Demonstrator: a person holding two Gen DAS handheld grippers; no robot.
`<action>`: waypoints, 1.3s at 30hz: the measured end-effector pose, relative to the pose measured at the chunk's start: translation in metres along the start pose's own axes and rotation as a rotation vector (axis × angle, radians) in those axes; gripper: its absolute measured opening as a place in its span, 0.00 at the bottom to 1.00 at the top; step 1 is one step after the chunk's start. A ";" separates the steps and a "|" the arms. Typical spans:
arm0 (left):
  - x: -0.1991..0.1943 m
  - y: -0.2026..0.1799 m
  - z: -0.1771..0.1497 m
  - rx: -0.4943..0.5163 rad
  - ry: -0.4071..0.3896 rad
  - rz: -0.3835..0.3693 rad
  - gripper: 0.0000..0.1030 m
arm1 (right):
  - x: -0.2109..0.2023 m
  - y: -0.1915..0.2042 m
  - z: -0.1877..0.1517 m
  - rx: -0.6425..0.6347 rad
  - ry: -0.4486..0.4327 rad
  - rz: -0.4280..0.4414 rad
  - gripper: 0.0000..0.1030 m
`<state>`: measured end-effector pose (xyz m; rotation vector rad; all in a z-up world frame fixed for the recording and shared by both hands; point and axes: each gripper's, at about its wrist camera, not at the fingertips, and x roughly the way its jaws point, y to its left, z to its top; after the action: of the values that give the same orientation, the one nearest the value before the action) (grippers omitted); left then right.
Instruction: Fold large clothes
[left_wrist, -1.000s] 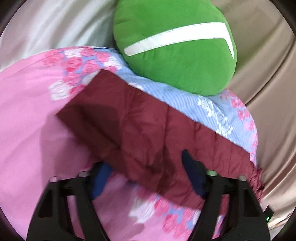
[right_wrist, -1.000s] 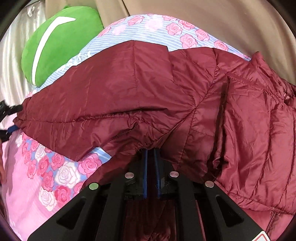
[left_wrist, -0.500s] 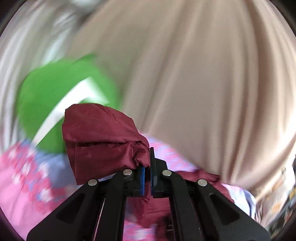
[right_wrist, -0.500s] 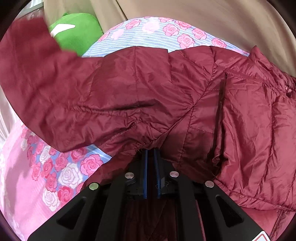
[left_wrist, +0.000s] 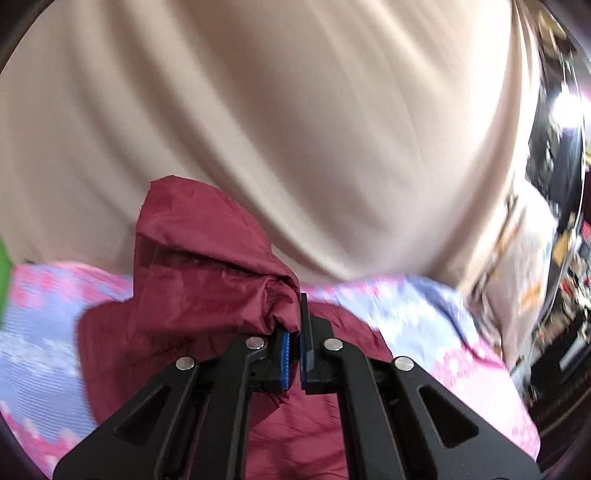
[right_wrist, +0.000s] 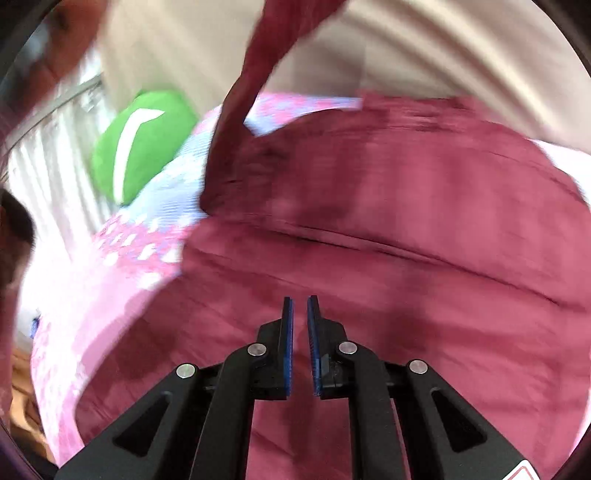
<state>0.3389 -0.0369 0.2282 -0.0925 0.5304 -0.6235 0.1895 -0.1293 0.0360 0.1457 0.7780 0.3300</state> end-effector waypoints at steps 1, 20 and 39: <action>0.014 -0.009 -0.009 0.007 0.020 0.000 0.02 | -0.011 -0.015 -0.005 0.017 -0.010 -0.023 0.11; 0.102 -0.022 -0.148 -0.065 0.229 -0.021 0.81 | -0.070 -0.158 -0.006 0.286 -0.152 -0.125 0.63; -0.017 0.222 -0.186 -0.603 0.183 0.196 0.83 | 0.030 -0.078 0.049 0.070 -0.065 -0.215 0.79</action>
<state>0.3526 0.1670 0.0221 -0.5500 0.8817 -0.2653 0.2625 -0.1923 0.0308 0.1364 0.7342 0.0936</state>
